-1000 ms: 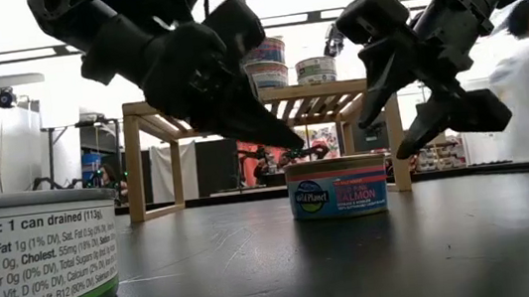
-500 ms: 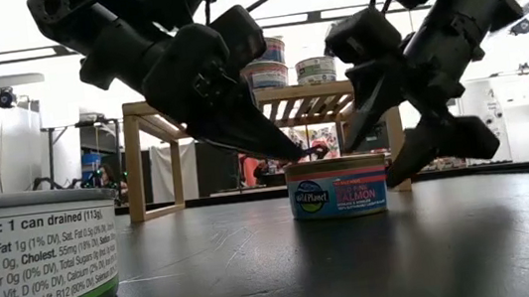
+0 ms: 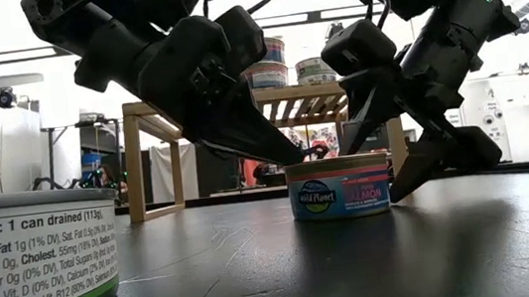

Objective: Stack canned seafood by type on shelf
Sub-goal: Put the blue pink tuna can on the shelf

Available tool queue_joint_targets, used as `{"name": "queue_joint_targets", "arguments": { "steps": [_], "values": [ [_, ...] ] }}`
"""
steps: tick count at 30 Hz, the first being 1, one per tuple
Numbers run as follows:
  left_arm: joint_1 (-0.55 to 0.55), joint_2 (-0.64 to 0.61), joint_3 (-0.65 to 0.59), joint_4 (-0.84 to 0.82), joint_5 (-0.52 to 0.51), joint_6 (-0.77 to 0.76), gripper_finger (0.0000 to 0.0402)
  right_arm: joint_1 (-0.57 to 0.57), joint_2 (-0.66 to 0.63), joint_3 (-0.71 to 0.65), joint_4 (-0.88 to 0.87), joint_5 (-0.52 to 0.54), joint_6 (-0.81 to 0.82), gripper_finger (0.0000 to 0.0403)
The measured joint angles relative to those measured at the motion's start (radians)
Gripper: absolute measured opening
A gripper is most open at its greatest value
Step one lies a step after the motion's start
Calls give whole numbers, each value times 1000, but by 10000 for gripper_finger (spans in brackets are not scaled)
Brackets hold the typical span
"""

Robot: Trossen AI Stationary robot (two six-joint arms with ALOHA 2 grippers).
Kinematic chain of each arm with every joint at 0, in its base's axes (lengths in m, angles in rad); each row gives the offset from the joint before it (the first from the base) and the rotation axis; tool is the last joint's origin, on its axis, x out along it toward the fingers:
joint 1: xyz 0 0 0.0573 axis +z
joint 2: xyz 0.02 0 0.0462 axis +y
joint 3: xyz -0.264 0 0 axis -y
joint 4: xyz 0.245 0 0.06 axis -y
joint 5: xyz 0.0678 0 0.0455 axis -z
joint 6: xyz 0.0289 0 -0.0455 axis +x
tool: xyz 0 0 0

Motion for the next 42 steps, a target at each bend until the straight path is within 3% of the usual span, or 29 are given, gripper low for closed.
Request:
{"name": "queue_joint_targets", "arguments": {
  "steps": [5, 11, 24, 30, 36, 42],
  "values": [
    [-2, 0, -11, 9, 0, -36, 0, 0, 0, 0, 0, -6, -8, 304],
    [-7, 0, -83, 139, -9, -95, 0, 0, 0, 0, 23, -6, -29, 313],
    [-11, 6, -100, 157, -17, -109, 0, 0, 0, 0, 108, -6, -73, 289],
    [-11, 6, -100, 164, -19, -108, 0, 0, 0, 0, 108, -3, -132, 255],
    [-10, 5, -100, 167, -19, -110, 0, 0, 0, 0, 113, 4, -174, 183],
    [-10, -19, -98, 112, -18, -167, 0, -1, -29, -1, 84, -1, -211, 182]
  ]
}}
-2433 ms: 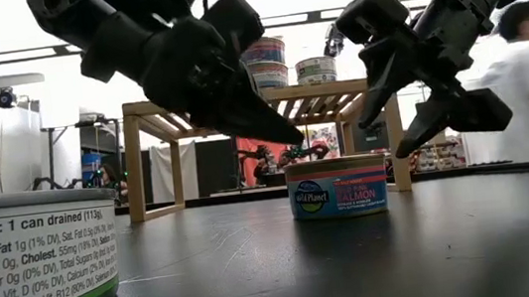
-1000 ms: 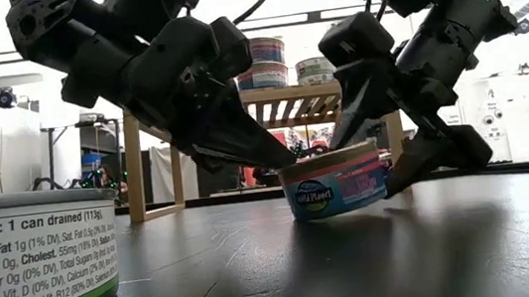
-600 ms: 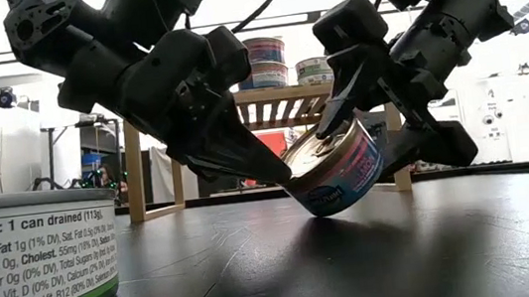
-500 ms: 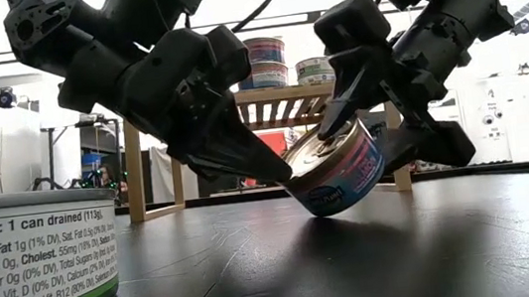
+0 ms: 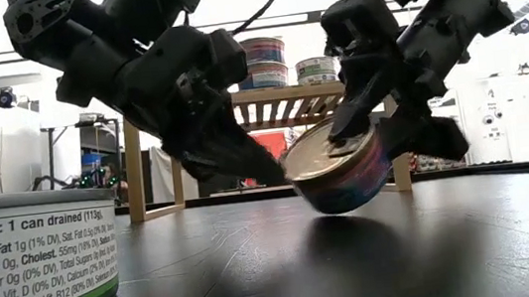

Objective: Stack canned seafood by type on shelf
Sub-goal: Put the blue pink tuna can on the shelf

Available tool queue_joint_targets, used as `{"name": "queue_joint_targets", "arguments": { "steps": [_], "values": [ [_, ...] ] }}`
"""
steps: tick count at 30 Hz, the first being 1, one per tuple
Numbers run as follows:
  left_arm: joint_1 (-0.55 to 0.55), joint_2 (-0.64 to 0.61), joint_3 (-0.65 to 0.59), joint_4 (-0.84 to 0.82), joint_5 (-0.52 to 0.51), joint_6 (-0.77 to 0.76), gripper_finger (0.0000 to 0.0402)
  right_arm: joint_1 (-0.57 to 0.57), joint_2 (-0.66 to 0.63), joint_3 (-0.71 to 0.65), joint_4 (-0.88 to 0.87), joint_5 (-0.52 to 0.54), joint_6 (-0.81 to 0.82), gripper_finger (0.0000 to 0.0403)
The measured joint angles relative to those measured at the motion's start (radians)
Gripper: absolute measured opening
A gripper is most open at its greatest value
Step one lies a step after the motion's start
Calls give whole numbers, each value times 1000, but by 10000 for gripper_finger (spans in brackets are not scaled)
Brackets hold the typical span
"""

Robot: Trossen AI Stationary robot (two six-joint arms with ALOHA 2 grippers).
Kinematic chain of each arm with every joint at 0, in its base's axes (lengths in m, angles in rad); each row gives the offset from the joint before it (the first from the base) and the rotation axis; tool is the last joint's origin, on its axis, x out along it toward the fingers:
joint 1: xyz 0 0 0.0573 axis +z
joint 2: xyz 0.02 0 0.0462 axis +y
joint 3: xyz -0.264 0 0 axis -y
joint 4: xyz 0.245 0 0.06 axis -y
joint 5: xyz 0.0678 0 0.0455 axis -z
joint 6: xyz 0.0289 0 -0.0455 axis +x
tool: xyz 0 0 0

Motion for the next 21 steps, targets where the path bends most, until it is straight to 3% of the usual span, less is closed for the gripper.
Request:
{"name": "queue_joint_targets", "arguments": {
  "steps": [10, 21],
  "values": [
    [0, -142, -3, -185, 0, 57, 0, -2, -279, -1, -353, -19, -8, 182],
    [-15, -231, -1, -273, 2, 39, 0, -126, -590, 6, -398, 2, 91, 182]
  ]
}}
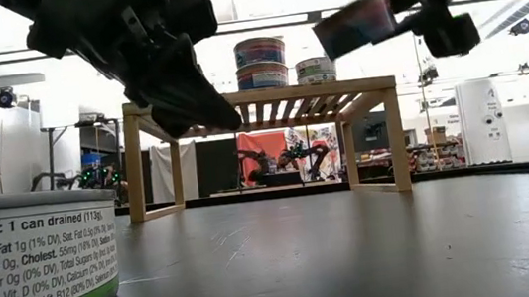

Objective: Stack canned seafood by type on shelf
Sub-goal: Put the blue pink tuna can on the shelf

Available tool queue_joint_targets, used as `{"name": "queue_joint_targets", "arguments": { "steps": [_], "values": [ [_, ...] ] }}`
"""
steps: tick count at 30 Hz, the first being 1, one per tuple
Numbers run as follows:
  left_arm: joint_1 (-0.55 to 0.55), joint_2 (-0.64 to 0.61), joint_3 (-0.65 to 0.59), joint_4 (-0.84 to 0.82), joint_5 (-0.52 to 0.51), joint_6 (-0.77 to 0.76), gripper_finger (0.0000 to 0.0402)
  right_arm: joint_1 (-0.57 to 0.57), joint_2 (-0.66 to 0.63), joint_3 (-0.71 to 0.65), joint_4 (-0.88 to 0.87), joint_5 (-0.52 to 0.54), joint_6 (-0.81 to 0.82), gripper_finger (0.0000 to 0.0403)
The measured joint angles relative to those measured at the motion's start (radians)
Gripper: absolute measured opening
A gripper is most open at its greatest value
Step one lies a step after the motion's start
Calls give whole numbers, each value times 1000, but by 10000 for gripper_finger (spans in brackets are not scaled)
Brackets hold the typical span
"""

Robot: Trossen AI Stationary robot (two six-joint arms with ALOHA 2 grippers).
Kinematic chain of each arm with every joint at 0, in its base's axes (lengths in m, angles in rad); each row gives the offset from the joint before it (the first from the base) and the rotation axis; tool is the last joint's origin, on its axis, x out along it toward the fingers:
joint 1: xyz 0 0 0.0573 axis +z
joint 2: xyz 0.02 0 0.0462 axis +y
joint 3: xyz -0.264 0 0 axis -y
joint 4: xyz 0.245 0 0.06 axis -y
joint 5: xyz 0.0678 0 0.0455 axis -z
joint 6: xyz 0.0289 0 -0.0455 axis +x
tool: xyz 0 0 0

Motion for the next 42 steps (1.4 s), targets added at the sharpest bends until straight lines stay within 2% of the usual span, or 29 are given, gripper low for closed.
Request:
{"name": "queue_joint_targets", "arguments": {
  "steps": [8, 12, 21, 25, 31, 42],
  "values": [
    [-3, -9, 0, 0, 1, -81, 0, -192, -143, 1, -2, -22, 22, 182],
    [-4, -9, 0, 1, 1, -95, 0, -316, -154, 1, 0, -104, -5, 182],
    [-2, -9, 0, -2, 0, -121, 0, -577, -81, 1, 50, -370, -70, 182],
    [4, -9, 0, -5, -2, -124, 0, -668, -50, 1, 67, -449, -82, 182],
    [10, -9, 0, -6, -2, -138, 0, -730, 5, 1, 101, -493, -82, 182],
    [19, -9, 0, -18, -9, -162, 0, -733, 106, 2, 180, -520, -73, 182]
  ]
}}
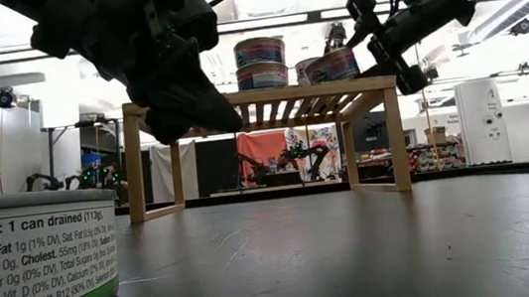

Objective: Stack canned seafood by type on shelf
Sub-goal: Put the blue pink tuna can on the shelf

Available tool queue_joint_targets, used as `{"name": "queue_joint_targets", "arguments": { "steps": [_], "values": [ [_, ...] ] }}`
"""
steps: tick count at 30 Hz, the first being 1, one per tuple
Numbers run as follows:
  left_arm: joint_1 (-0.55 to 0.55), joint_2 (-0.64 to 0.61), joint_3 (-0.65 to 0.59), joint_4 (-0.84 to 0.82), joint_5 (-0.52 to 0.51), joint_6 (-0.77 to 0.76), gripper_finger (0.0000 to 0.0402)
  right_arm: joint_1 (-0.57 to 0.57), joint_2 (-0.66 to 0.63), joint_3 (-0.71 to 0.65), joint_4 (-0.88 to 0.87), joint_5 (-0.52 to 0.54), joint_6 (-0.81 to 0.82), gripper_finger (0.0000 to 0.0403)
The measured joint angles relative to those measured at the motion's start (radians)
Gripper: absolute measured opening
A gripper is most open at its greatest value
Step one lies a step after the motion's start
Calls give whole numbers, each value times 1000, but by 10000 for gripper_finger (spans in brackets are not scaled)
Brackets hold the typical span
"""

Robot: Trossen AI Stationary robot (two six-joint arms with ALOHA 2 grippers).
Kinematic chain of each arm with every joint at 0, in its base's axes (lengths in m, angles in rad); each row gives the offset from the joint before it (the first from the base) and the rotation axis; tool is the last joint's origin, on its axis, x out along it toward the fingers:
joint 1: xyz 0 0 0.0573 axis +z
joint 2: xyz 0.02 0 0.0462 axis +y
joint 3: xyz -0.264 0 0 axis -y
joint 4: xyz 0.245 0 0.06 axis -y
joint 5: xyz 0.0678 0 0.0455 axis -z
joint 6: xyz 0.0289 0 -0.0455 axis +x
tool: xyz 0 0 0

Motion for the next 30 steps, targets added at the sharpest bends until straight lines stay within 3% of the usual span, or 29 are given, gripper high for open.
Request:
{"name": "queue_joint_targets", "arguments": {
  "steps": [21, 30],
  "values": [
    [16, 0, 0, -13, 0, -15, 0, 0, 2, 0, -1, 0, -1, 183],
    [16, 0, 0, -9, 0, -15, 0, 0, 2, 0, 0, 0, 2, 236]
  ]
}}
